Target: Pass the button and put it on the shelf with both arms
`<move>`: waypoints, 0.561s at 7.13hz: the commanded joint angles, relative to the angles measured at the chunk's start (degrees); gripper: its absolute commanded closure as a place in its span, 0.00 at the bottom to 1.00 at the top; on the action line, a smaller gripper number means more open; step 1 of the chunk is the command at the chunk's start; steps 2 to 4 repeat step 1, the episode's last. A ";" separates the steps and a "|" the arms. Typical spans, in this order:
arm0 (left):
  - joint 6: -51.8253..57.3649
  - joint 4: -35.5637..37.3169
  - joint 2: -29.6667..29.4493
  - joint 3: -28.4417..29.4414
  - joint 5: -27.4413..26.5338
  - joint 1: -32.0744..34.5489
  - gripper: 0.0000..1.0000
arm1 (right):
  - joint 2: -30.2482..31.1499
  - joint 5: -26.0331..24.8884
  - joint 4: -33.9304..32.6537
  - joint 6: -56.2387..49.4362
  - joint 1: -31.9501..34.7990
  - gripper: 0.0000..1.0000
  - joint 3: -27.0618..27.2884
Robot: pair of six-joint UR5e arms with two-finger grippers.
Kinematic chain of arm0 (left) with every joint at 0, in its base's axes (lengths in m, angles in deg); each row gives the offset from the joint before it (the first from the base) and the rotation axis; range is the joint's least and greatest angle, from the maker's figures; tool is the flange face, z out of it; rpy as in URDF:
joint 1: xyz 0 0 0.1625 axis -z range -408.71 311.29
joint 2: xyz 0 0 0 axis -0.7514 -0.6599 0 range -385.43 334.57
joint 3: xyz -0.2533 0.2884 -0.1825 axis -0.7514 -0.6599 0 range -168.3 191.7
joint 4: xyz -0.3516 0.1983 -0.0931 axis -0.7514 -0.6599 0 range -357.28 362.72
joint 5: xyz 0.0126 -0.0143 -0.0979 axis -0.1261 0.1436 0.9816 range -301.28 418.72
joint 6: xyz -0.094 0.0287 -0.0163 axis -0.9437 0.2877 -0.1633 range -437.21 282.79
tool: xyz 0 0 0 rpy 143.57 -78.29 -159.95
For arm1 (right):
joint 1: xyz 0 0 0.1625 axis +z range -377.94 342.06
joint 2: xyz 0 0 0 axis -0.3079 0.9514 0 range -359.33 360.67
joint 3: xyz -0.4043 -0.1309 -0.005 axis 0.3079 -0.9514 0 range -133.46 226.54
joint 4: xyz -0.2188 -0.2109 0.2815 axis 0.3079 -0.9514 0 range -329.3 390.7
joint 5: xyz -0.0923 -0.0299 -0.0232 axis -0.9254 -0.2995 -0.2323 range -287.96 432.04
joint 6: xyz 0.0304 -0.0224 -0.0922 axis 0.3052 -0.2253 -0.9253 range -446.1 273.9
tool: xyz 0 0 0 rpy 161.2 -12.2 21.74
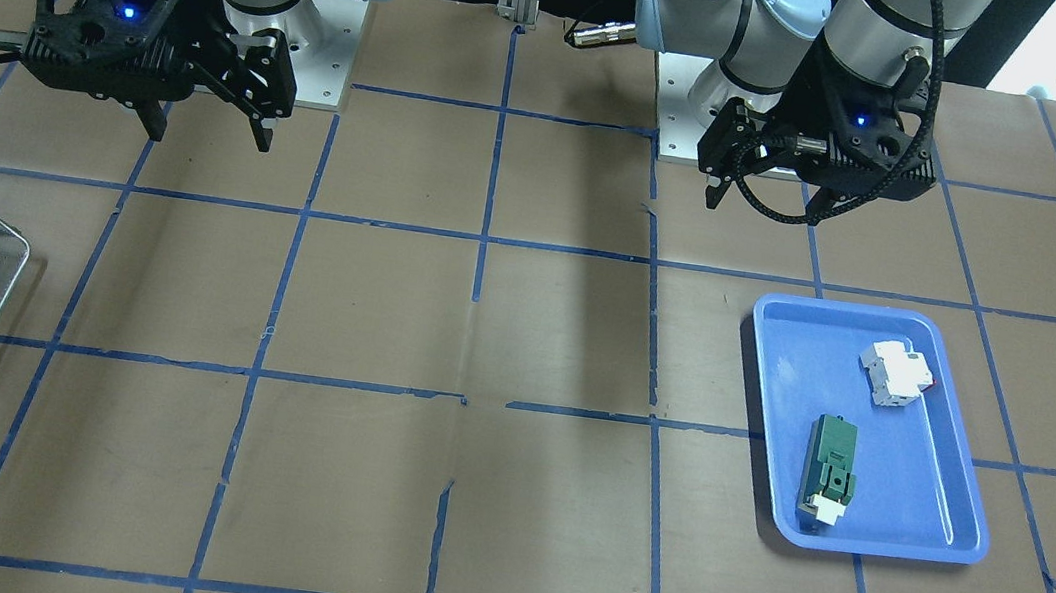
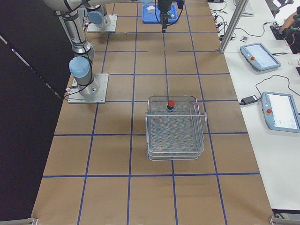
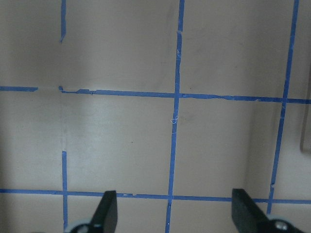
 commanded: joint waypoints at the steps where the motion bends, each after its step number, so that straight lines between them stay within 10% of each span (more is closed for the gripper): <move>1: -0.01 0.33 -1.58 1.58 -0.49 -0.18 0.00 | 0.31 -0.09 -0.58 -0.09 -0.18 0.09 0.47; 4: -0.01 0.33 -1.58 1.58 -0.49 -0.18 0.00 | 0.31 -0.09 -0.58 -0.09 -0.18 0.09 0.47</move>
